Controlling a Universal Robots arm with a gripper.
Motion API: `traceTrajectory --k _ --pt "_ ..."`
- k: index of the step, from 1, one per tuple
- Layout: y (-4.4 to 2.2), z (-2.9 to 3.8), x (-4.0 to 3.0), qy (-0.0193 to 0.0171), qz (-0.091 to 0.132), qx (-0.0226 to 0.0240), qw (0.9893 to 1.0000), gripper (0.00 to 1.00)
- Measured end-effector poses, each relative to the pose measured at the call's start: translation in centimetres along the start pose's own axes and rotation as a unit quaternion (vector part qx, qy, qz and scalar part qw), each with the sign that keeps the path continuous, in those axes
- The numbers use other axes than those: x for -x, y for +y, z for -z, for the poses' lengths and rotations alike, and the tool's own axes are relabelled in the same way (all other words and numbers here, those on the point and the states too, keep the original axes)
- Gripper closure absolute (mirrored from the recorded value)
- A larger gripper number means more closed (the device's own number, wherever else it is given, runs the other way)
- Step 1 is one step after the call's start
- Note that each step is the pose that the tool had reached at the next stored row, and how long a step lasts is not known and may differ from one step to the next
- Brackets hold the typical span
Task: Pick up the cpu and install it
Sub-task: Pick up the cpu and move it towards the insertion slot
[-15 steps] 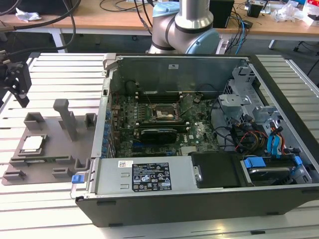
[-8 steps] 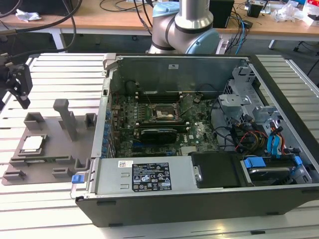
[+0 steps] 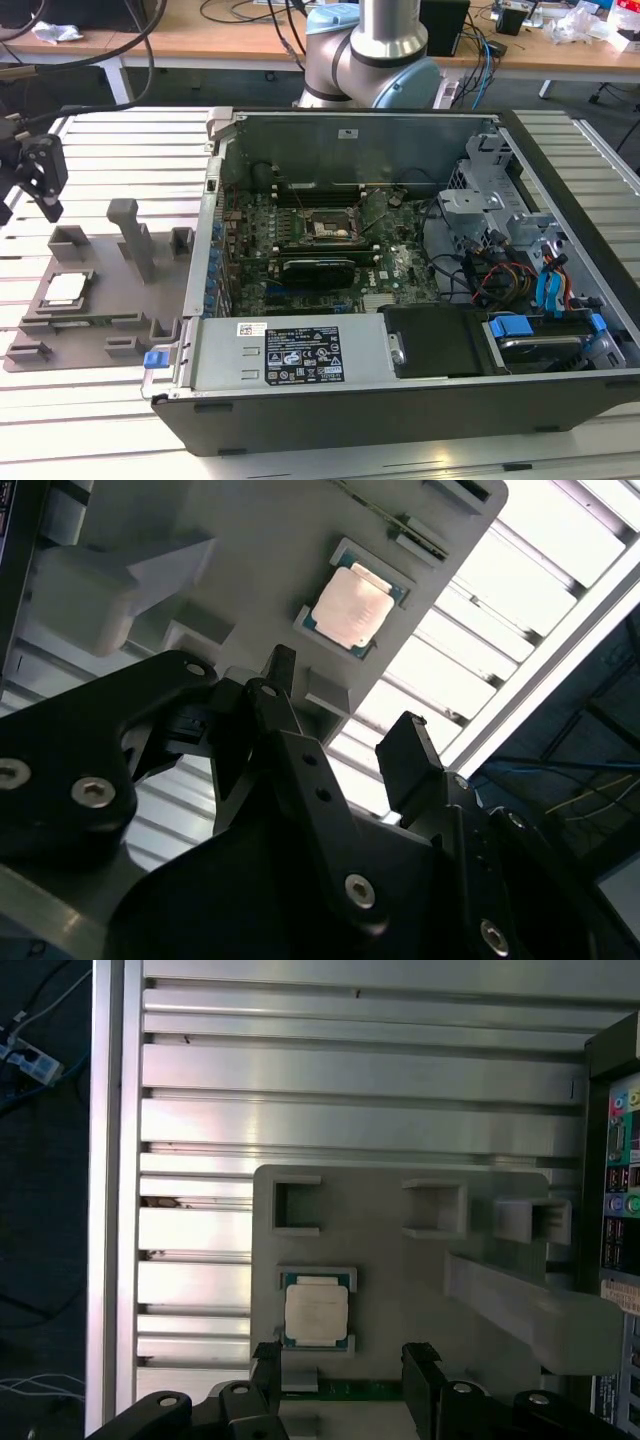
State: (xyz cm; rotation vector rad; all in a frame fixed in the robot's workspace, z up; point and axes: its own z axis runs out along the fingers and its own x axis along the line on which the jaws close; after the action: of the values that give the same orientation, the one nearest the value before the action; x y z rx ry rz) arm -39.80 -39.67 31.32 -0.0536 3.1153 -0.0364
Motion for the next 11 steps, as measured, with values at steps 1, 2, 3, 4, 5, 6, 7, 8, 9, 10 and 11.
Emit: traceTrajectory --k 1,2,3,4,5,6,7,8,9,10,11 --pt "0.00 -0.07 0.00 0.0000 0.000 0.0000 1.0000 0.40" --pt "0.00 -0.10 0.00 0.0000 0.000 0.0000 1.0000 0.40" --pt "0.01 -0.25 -0.01 0.0000 0.000 0.0000 1.0000 0.40" --pt "0.01 -0.33 -0.01 0.0000 0.000 0.0000 1.0000 0.40" --pt "0.01 -0.42 -0.01 0.0000 0.000 0.0000 1.0000 0.40" --pt "0.01 -0.52 -0.01 0.0000 0.000 0.0000 1.0000 0.40" --pt "0.01 -0.64 -0.02 0.0000 0.000 0.0000 1.0000 0.40" --pt "0.02 -0.73 -0.02 0.0000 0.000 0.0000 1.0000 0.40" --pt "0.02 -0.84 -0.02 0.0000 0.000 0.0000 1.0000 0.40" --pt "0.02 -0.91 -0.02 0.0000 0.000 0.0000 1.0000 0.40" --pt "0.02 -0.97 -0.02 -0.0001 0.000 0.0000 1.0000 0.40"
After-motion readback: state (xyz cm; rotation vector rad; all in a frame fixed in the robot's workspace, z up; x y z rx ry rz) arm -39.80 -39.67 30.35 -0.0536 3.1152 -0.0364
